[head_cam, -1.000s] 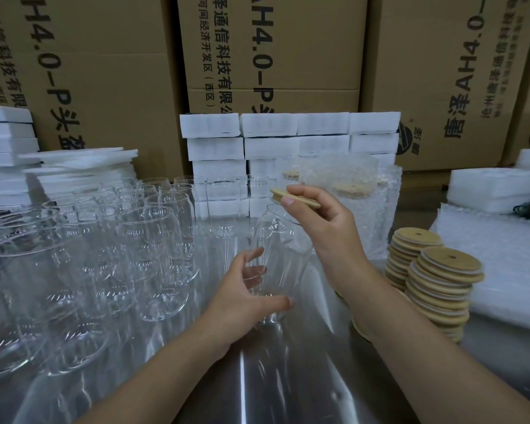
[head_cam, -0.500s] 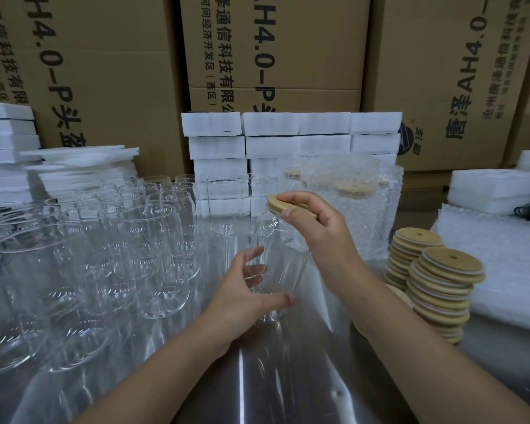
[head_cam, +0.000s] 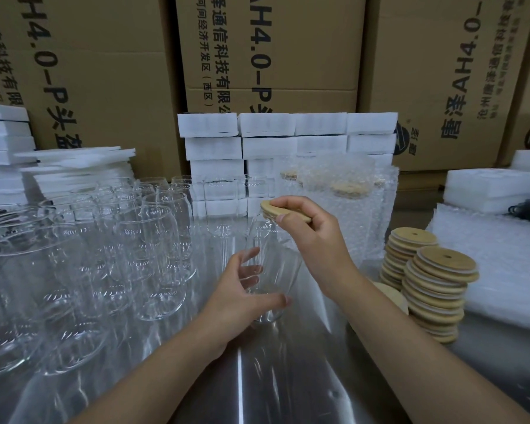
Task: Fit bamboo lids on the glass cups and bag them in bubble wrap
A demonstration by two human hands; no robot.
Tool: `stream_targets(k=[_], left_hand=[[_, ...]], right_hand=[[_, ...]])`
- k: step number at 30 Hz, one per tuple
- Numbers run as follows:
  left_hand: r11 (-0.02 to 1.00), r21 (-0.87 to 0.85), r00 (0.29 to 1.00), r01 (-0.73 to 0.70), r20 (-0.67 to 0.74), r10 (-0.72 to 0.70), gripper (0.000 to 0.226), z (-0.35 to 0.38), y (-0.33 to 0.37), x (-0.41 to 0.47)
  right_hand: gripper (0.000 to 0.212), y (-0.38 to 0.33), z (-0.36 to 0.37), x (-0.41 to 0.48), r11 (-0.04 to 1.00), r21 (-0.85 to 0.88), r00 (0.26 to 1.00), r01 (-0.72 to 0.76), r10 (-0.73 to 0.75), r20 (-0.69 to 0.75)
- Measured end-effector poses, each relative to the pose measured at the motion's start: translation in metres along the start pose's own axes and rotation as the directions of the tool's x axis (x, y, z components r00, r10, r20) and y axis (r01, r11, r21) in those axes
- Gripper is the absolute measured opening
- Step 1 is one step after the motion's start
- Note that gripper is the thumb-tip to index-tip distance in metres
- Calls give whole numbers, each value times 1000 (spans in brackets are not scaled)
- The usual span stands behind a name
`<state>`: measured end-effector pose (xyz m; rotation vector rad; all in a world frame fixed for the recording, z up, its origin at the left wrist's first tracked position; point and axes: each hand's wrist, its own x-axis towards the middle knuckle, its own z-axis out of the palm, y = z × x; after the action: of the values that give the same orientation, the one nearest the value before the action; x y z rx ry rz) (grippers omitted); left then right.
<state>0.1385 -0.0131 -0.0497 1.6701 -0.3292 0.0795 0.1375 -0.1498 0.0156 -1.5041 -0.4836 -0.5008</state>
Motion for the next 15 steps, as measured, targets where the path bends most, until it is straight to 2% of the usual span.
stream_targets(k=[3, 6, 9, 11, 13, 15], left_hand=[[1000, 4, 1000, 5, -9, -5, 82, -2, -3, 1], [1000, -2, 1000, 8, -6, -8, 83, -4, -5, 3], [1000, -17, 1000, 13, -11, -13, 89, -3, -6, 5], [999, -35, 1000, 16, -13, -17, 90, -3, -6, 5], [999, -49, 1000, 17, -23, -18, 91, -3, -6, 5], [998, -55, 999, 22, -39, -24, 95, -4, -7, 6]], right_hand=[[17, 1, 4, -4, 999, -50, 999, 19, -22, -47], [23, 3, 4, -8, 981, -191, 994, 45, -63, -85], [35, -5, -1, -7, 943, -332, 1000, -10, 2, -25], [43, -18, -9, -6, 899, -437, 999, 3, 17, 42], [39, -35, -24, -1, 853, -517, 997, 67, -69, 15], [27, -51, -46, 9, 792, -607, 982, 68, -159, -98]])
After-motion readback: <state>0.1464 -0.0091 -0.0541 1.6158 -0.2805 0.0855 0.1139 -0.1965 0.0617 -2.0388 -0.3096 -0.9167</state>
